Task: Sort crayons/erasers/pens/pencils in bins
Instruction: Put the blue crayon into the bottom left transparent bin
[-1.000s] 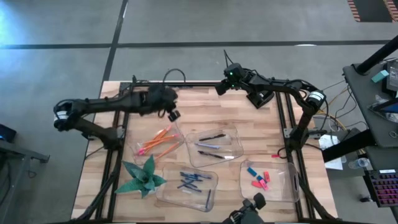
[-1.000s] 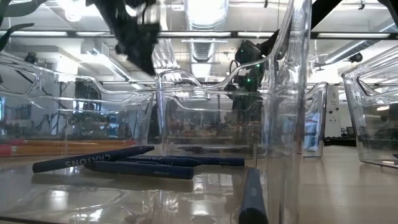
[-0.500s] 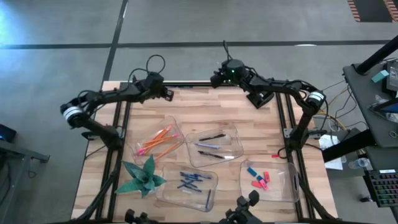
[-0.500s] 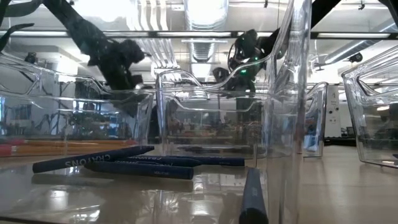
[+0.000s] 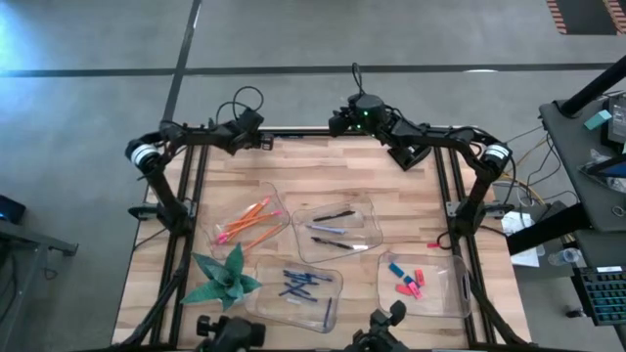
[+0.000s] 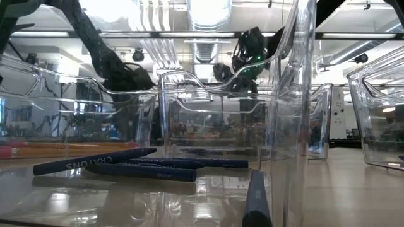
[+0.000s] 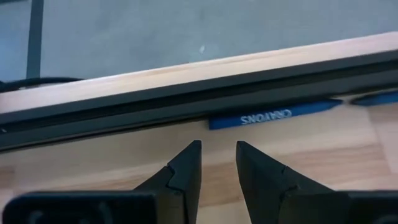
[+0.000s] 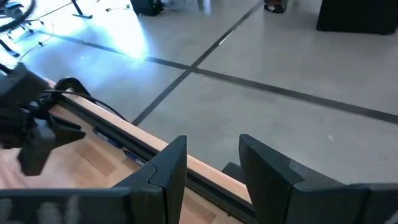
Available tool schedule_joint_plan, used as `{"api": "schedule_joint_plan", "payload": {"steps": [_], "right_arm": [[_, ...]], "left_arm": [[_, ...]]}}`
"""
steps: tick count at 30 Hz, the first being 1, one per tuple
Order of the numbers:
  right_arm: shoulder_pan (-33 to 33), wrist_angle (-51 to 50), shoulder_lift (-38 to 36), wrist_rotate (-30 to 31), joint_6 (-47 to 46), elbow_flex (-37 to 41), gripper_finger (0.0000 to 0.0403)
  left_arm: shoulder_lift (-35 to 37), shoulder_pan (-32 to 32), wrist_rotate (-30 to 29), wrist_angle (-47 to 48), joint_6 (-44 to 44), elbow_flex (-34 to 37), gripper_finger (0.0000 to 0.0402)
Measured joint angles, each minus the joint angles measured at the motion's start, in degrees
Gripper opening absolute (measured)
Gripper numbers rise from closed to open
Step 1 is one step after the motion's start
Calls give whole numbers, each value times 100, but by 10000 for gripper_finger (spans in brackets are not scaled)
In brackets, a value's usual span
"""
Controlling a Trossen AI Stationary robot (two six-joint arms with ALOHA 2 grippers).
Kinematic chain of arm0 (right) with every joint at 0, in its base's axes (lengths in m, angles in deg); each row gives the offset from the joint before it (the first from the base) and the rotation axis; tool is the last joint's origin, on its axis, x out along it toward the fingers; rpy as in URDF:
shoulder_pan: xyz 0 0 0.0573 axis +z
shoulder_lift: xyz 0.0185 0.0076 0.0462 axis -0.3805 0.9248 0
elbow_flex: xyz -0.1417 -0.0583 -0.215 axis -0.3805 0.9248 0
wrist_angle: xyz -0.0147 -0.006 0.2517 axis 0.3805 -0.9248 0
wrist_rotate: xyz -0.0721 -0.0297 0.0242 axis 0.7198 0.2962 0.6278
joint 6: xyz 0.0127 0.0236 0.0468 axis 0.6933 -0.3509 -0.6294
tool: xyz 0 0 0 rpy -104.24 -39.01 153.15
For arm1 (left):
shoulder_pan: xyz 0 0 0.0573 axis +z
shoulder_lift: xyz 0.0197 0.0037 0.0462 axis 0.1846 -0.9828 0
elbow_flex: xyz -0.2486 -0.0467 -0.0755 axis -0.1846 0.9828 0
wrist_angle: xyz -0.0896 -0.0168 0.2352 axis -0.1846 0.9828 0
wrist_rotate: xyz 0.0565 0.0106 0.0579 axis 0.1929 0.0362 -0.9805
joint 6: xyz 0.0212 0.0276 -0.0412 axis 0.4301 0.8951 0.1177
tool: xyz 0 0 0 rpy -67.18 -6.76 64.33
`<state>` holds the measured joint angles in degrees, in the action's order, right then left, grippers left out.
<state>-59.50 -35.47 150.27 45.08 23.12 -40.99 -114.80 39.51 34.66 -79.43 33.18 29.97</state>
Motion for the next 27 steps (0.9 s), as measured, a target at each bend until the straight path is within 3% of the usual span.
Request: {"api": "schedule_joint_plan", "payload": {"steps": [7, 11, 19, 27], "right_arm": [[1, 77, 0, -2, 34, 0, 137], [1, 83, 0, 2, 186, 0, 137], [1, 67, 0, 2, 229, 0, 137], [1, 17, 2, 1, 516, 0, 137]], "left_arm": [[-105, 95, -60, 38, -34, -38, 86], [-92, 99, -455, 41, -104, -49, 86], [-326, 113, -306, 23, -333, -139, 86], [-594, 124, -578, 81, -495, -370, 86]]}}
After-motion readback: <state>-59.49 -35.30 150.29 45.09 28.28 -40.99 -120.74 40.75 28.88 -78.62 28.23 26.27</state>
